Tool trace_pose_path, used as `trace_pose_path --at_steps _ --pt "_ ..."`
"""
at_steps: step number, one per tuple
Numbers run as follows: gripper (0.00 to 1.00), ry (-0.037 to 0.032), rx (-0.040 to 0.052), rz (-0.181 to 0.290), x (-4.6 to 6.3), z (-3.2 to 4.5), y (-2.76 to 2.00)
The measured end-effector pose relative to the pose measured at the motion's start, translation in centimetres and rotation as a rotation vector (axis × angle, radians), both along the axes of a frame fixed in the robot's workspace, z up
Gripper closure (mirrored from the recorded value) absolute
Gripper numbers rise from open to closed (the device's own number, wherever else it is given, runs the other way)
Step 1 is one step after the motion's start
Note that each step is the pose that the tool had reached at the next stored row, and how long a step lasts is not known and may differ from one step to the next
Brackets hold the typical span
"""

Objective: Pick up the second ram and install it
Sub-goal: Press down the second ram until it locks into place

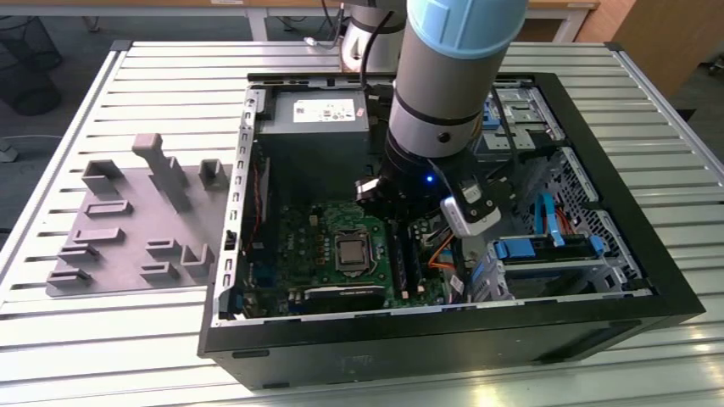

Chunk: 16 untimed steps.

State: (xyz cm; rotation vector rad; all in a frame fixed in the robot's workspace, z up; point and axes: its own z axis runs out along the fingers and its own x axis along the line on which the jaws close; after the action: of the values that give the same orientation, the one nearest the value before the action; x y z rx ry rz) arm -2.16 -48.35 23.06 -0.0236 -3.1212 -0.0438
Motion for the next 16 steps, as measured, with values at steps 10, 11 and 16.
trace_pose_path --at_steps 10,11,16 --pt "0.89 0.0001 0.0000 0.000 0.08 -0.18 0.00" --pt "0.89 0.0000 0.0001 0.000 0.08 -0.24 0.00" --pt "0.89 0.0001 -0.0001 0.000 0.08 -0.72 0.00"
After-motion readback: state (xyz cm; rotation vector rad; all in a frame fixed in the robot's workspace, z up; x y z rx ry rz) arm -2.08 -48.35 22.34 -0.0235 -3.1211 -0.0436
